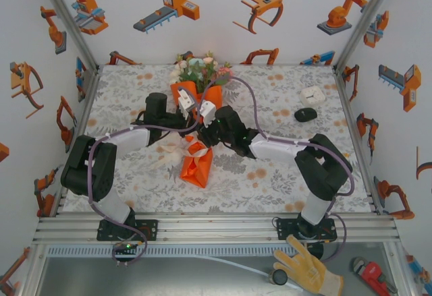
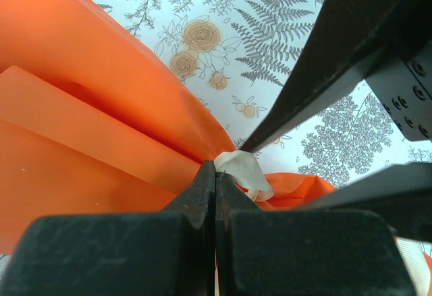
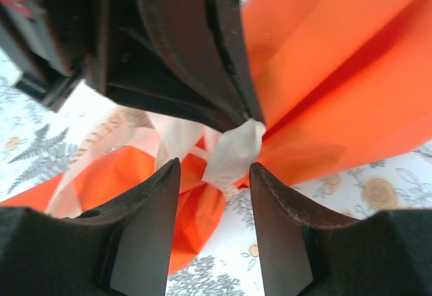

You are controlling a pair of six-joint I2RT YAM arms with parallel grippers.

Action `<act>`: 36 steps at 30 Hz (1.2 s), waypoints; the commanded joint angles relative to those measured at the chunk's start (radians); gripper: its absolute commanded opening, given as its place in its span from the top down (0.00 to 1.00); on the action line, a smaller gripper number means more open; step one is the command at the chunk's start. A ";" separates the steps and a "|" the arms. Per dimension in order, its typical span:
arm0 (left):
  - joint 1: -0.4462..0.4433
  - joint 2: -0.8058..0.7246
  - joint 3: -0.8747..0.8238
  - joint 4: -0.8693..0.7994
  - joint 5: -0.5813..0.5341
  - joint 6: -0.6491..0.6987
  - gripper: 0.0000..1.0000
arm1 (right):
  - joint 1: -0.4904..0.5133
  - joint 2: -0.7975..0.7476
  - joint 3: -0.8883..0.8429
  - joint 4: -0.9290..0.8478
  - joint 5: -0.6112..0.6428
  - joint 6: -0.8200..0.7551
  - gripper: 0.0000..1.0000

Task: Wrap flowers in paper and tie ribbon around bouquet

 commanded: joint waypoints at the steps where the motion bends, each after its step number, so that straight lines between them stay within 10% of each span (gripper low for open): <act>1: 0.003 -0.028 0.027 0.002 0.003 -0.010 1.00 | -0.032 -0.045 0.051 -0.084 -0.117 0.123 0.54; 18: 0.003 -0.019 0.035 0.010 -0.007 -0.017 1.00 | -0.059 -0.044 0.141 -0.370 -0.176 0.301 0.57; 31: 0.003 -0.017 0.037 0.009 -0.005 -0.022 1.00 | -0.048 -0.074 0.027 -0.219 -0.199 0.484 0.75; 36: 0.003 -0.013 0.036 0.009 -0.008 -0.022 1.00 | -0.047 -0.058 0.056 -0.211 -0.194 0.484 0.97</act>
